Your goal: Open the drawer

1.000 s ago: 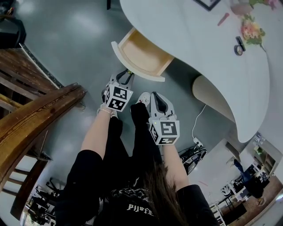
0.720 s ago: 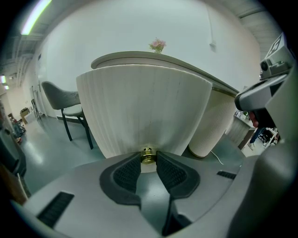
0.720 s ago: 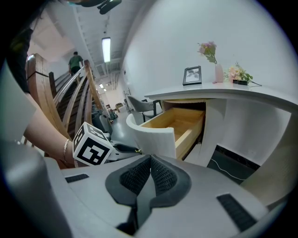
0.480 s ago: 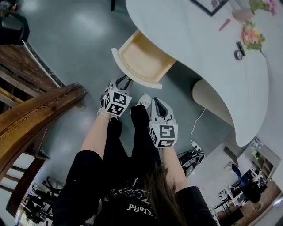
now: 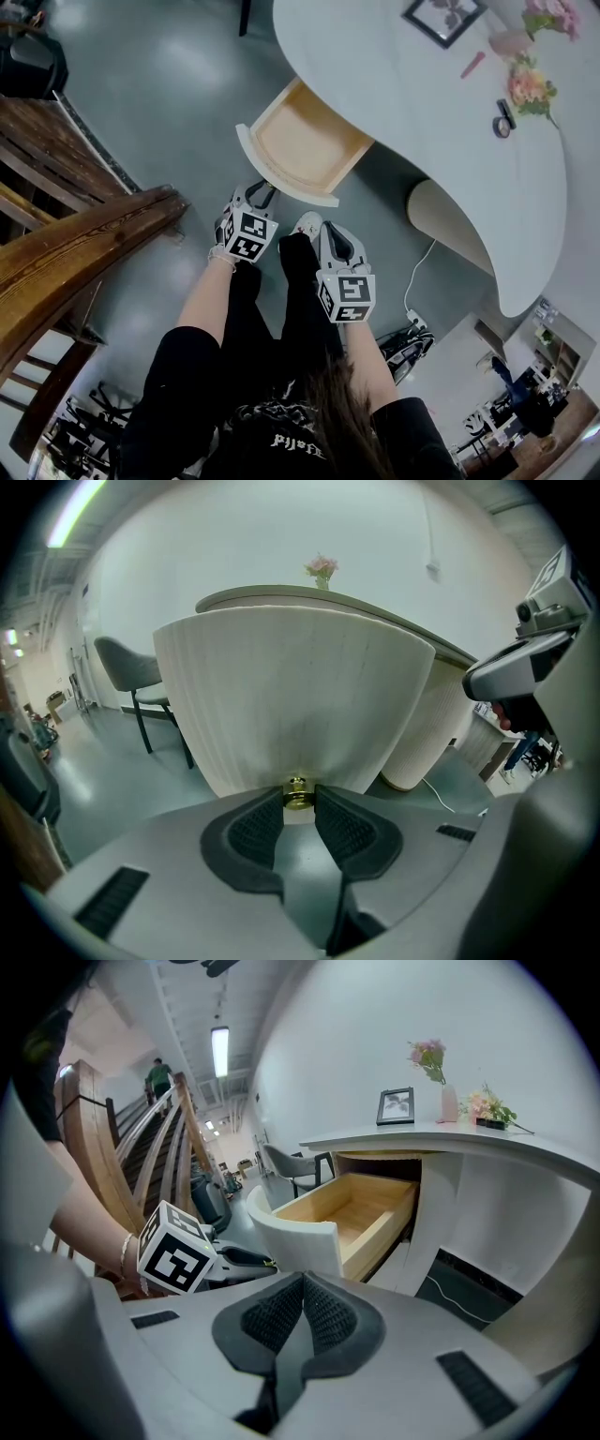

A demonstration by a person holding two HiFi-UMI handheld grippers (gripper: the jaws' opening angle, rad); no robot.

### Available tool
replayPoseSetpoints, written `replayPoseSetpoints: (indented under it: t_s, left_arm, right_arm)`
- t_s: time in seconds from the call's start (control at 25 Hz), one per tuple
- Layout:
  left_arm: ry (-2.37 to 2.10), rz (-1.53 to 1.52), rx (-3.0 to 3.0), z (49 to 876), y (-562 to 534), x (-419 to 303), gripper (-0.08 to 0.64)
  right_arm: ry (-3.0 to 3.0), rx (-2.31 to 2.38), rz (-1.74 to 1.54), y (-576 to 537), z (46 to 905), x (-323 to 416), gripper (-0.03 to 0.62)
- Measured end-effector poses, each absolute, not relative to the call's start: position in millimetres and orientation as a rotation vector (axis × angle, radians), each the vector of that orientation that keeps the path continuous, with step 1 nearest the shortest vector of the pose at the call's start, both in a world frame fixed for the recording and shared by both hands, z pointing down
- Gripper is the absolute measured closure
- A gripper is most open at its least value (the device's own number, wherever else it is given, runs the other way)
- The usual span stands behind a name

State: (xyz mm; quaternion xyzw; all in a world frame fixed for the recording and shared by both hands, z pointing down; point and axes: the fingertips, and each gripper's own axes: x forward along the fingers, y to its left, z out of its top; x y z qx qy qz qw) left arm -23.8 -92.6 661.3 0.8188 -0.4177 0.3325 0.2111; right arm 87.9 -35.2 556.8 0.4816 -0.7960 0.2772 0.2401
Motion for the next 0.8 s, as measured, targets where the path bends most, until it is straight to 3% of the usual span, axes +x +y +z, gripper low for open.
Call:
replayPoseSetpoints:
  t_s: [0.36, 0.52, 0.8]
  left_arm:
    - [-1.194, 0.873, 2.186, 661.9, -89.3, -29.6, 0.438]
    - [-1.236, 0.810, 2.085, 652.6, -83.5, -34.2, 0.371]
    - [-1.191, 0.755, 2.145, 605.7, -56.4, -26.1, 0.357]
  right_arm:
    - [-2.177, 1.350, 0.795, -33.5, 550.8, 85.8, 0.566]
    - [-2.155, 1.382, 0.801, -34.1, 545.6, 91.7, 0.566]
    - [-2.135, 1.451, 0.815, -30.1, 524.2, 90.9, 0.566]
